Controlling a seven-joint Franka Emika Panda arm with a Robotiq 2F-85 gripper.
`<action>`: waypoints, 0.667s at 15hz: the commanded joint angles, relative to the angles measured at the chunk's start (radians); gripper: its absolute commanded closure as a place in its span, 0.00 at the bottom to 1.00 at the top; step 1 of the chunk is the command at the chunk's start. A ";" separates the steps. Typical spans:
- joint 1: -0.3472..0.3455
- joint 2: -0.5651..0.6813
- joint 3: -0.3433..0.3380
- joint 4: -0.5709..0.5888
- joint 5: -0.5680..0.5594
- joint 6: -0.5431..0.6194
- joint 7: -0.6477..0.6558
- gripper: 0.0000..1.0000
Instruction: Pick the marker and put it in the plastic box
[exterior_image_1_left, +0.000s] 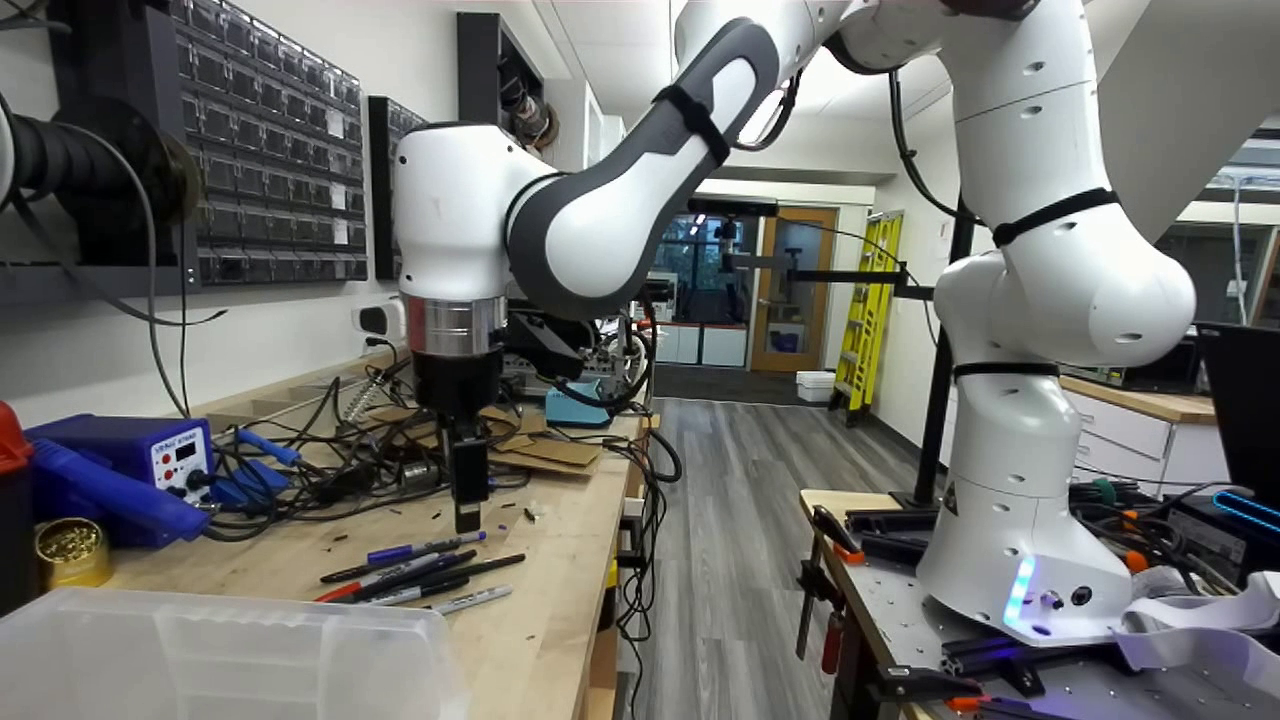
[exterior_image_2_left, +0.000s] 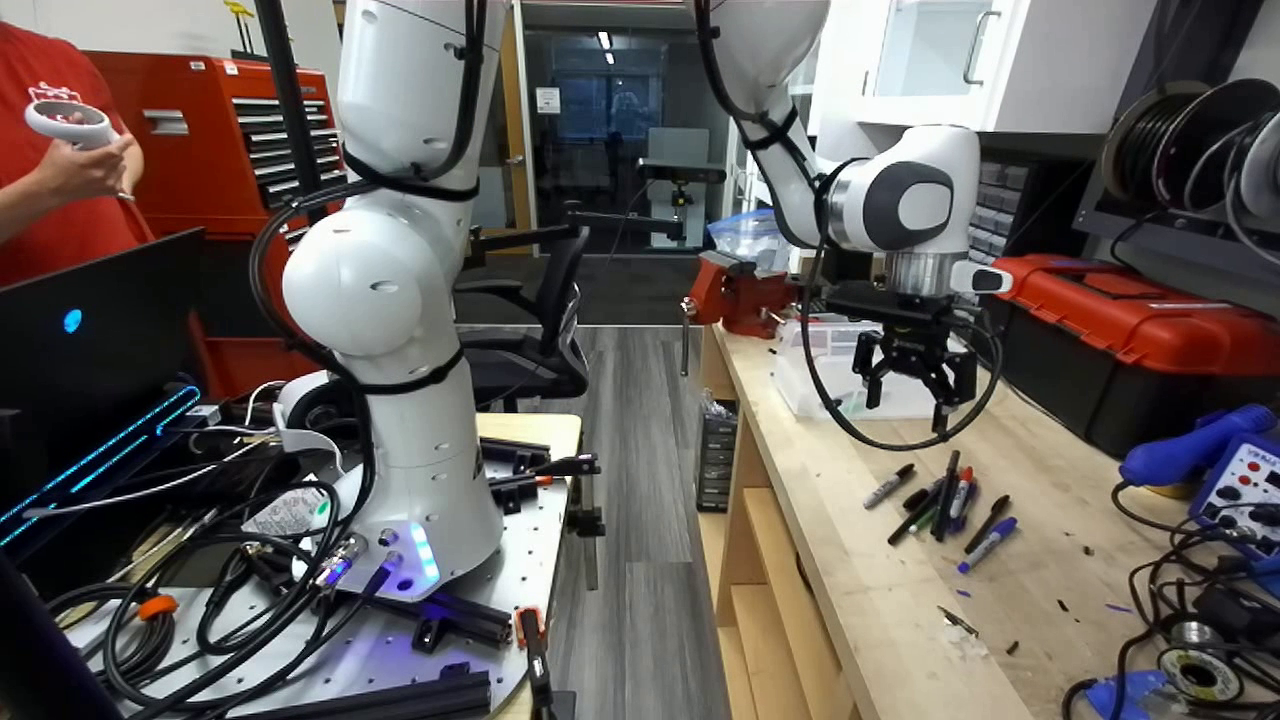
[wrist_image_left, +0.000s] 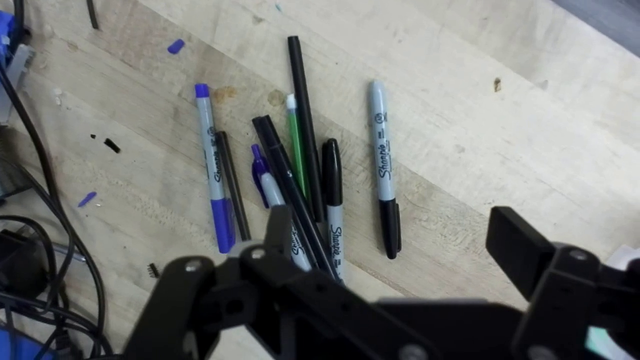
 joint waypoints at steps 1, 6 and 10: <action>-0.038 -0.007 0.020 -0.043 0.036 0.074 -0.079 0.00; -0.066 0.035 0.025 -0.037 0.091 0.104 -0.146 0.00; -0.085 0.083 0.034 -0.028 0.119 0.131 -0.199 0.00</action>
